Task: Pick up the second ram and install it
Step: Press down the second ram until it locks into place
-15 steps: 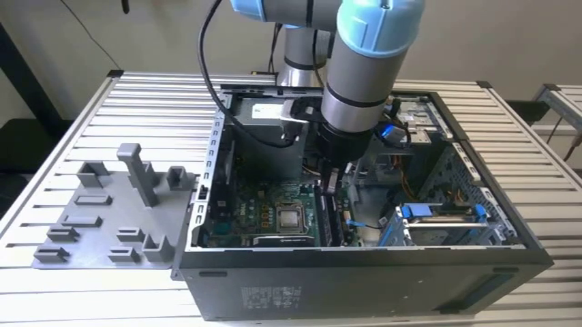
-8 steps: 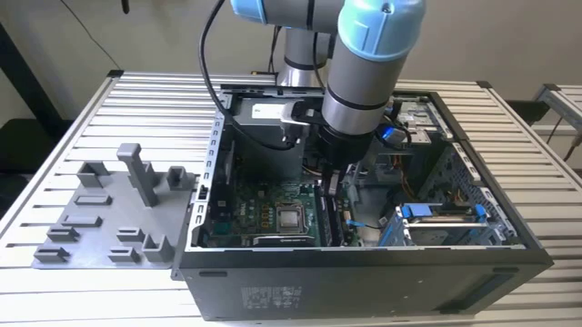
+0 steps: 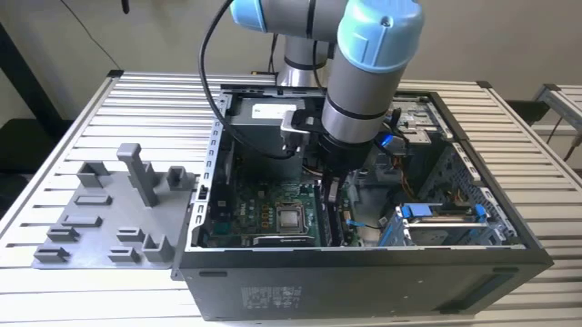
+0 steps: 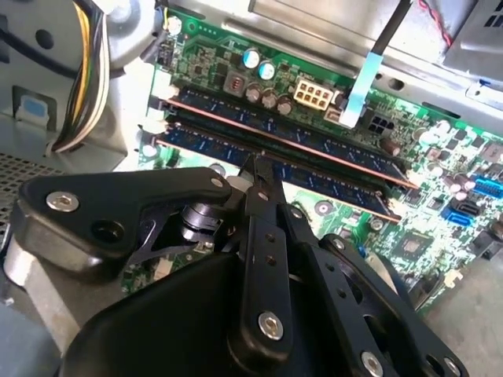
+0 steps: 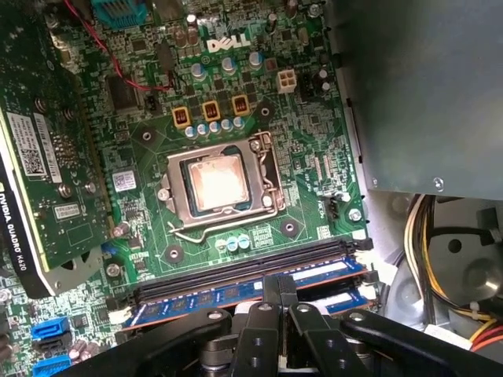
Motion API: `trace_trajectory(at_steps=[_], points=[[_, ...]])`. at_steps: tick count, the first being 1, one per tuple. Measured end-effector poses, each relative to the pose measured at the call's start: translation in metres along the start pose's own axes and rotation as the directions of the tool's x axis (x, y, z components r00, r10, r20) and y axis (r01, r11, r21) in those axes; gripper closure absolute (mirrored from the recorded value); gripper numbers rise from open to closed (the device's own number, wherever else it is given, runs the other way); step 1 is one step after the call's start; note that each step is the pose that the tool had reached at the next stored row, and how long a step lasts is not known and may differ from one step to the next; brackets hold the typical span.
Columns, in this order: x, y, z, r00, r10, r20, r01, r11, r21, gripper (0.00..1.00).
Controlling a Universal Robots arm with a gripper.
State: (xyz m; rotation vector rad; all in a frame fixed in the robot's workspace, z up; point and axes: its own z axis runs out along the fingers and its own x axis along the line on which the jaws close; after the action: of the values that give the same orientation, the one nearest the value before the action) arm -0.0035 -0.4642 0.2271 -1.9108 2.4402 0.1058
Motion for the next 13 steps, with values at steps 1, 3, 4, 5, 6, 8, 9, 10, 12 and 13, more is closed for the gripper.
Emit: trace_trajectory(at_steps=[1, 3, 4, 5, 6, 8, 9, 10, 12, 13], points=[[0.0001, -0.0001, 0.0002, 1.0000, 0.000, 0.0002, 0.000, 1.0000, 0.0000, 0.89], [0.0002, -0.0001, 0.0005, 1.0000, 0.000, -0.0003, 0.000, 1.0000, 0.0000, 0.89], [0.0003, -0.0002, 0.0014, 1.0000, 0.000, -0.0001, 0.000, 1.0000, 0.0000, 0.89], [0.0004, -0.0002, 0.0026, 1.0000, 0.000, -0.0005, 0.000, 1.0000, 0.0000, 0.89], [0.0006, -0.0003, 0.0040, 1.0000, 0.000, -0.0014, 0.000, 1.0000, -0.0001, 0.89], [0.0010, -0.0004, 0.0073, 1.0000, 0.000, -0.0018, 0.000, 1.0000, -0.0001, 0.89], [0.0010, -0.0004, 0.0085, 1.0000, 0.000, -0.0016, 0.000, 1.0000, 0.0000, 0.89], [0.0011, -0.0004, 0.0093, 1.0000, 0.000, -0.0013, 0.000, 1.0000, 0.0000, 0.89], [0.0009, -0.0004, 0.0094, 1.0000, 0.000, -0.0010, 0.000, 1.0000, -0.0001, 0.89], [0.0005, -0.0003, 0.0073, 1.0000, 0.000, -0.0010, 0.000, 1.0000, -0.0006, 0.89]])
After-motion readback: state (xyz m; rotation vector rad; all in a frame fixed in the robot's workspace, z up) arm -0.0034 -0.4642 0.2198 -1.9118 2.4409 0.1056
